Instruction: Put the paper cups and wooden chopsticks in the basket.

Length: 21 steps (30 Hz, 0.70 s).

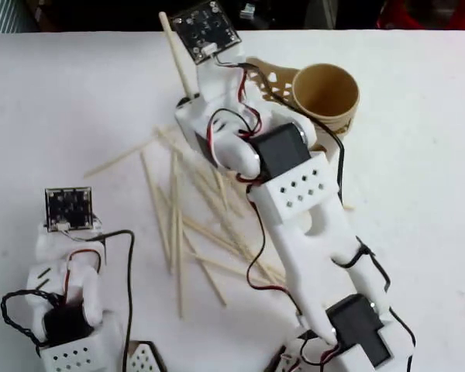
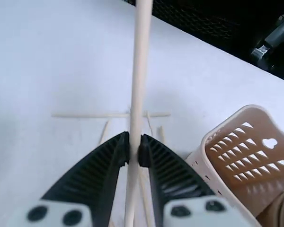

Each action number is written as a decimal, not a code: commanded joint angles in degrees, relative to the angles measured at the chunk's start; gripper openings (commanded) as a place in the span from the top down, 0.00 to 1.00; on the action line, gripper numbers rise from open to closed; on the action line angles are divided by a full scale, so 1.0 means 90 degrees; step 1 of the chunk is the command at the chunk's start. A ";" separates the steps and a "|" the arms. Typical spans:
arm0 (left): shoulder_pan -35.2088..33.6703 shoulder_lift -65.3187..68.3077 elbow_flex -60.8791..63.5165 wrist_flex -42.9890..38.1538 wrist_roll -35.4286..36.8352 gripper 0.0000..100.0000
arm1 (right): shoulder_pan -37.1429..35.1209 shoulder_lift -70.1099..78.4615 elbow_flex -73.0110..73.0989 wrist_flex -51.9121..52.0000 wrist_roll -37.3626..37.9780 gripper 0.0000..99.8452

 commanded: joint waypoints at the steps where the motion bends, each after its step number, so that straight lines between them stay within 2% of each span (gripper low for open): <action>1: -0.0015 -0.0063 -0.0029 -0.0147 -0.0020 0.97 | 0.0034 -0.0278 -0.0772 -0.0142 -0.0059 0.98; 4: -0.0015 -0.0063 -0.0029 -0.0147 -0.0020 0.97 | 0.0269 -0.0230 -0.1397 -0.0210 -0.0049 0.98; 8: -0.0015 -0.0063 -0.0029 -0.0147 -0.0020 0.97 | 0.0825 -0.0230 -0.1651 -0.0904 -0.0010 0.98; 14: -0.0015 -0.0063 -0.0029 -0.0147 -0.0020 0.97 | 0.1578 -0.0181 -0.1436 -0.1988 -0.0010 0.98; 21: -0.0015 -0.0063 -0.0029 -0.0147 -0.0020 0.97 | 0.2027 -0.0024 -0.0772 -0.3013 -0.0010 0.98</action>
